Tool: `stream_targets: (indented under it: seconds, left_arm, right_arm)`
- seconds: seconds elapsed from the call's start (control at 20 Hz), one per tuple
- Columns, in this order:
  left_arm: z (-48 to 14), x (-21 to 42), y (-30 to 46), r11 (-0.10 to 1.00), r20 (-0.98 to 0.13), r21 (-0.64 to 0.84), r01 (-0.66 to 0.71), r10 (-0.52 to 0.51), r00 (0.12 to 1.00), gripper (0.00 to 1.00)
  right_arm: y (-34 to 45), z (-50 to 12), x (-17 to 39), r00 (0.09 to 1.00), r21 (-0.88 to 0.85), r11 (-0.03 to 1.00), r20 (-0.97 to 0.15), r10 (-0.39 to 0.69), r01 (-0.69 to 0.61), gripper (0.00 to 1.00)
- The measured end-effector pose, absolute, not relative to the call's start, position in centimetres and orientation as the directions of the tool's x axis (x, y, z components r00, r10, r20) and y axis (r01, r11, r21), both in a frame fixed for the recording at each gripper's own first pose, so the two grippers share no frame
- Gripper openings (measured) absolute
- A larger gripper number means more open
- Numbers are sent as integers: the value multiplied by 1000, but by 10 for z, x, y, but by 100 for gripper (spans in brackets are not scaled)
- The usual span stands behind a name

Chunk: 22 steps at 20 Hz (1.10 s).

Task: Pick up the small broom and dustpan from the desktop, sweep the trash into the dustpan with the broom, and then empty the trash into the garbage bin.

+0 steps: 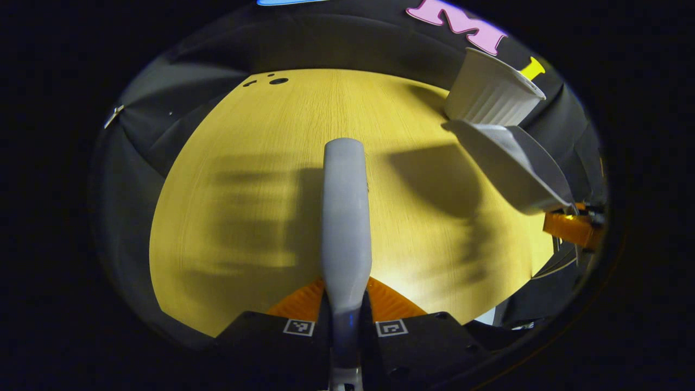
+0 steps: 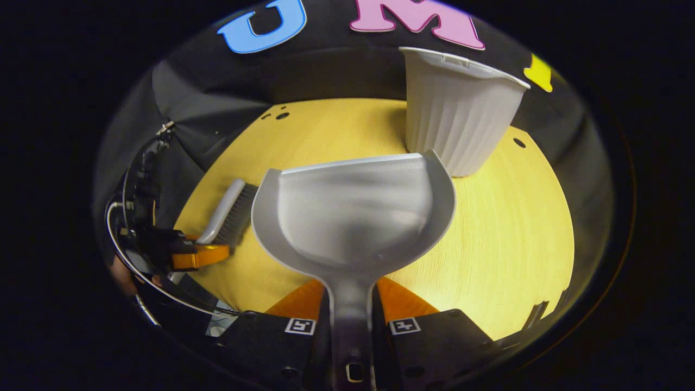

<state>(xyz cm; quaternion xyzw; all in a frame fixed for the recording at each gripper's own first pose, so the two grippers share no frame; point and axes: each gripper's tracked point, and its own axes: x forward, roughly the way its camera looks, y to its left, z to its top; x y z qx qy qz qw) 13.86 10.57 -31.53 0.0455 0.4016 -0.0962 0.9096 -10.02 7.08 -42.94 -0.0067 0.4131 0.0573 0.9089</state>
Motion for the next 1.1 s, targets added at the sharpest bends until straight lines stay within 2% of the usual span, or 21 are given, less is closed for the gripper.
stream_targets:
  seconds: [0.1,0.2,0.25,0.35,0.4,0.45,0.5,0.6,0.65,0.7,0.75,0.85,0.9,0.95,1.0,1.05,1.1]
  left_arm:
    - [-319,135,96,976,-751,37,214,-114,650,30]
    - [-321,135,96,973,-766,75,220,-85,637,27]
    - [-320,136,97,971,-768,84,222,-79,636,31]
    - [-319,136,98,970,-768,100,222,-67,637,28]
    - [-320,135,98,968,-771,110,227,-61,633,31]
    - [-319,135,98,964,-776,119,238,-60,628,28]
    - [-318,136,98,960,-776,128,249,-60,628,28]
    - [-319,137,98,957,-781,133,257,-58,621,31]
    - [-320,136,97,958,-785,133,256,-56,618,29]
    - [-319,134,96,957,-785,136,257,-54,617,27]
    - [-317,133,96,955,-783,144,261,-52,620,31]
    - [-313,133,94,950,-774,149,275,-60,630,31]
    - [-310,131,90,948,-771,142,284,-74,633,34]
    - [-308,130,84,946,-767,130,296,-93,635,36]
    - [-304,128,79,945,-759,121,303,-109,642,51]
    - [-300,128,76,943,-750,114,313,-125,650,65]
    - [-294,124,73,940,-738,115,321,-136,661,80]
  right_arm:
    - [65,-445,-99,627,48,996,-774,89,-81,34]
    - [59,-457,-99,614,32,997,-787,65,-65,35]
    - [55,-461,-98,611,14,998,-790,45,-55,34]
    - [50,-469,-97,606,5,999,-795,24,-34,35]
    - [51,-472,-97,598,13,1000,-801,23,-21,35]
    - [48,-476,-98,590,23,1000,-807,23,-8,28]
    - [49,-480,-99,582,28,1000,-813,24,-3,36]
    - [49,-482,-101,573,30,999,-819,31,-10,37]
    - [50,-480,-101,576,29,999,-817,31,-14,31]
    - [52,-480,-100,575,31,999,-817,38,-22,38]
    - [52,-480,-102,572,30,999,-819,41,-30,39]
    - [55,-480,-99,576,47,998,-815,58,-34,44]
    - [58,-479,-100,577,62,998,-814,68,-30,57]
    - [61,-478,-98,583,76,997,-809,75,-24,64]
    - [64,-475,-98,590,90,996,-803,86,-22,84]
    - [65,-472,-96,600,93,995,-795,87,-21,80]
    - [65,-467,-97,608,92,996,-789,86,-22,100]
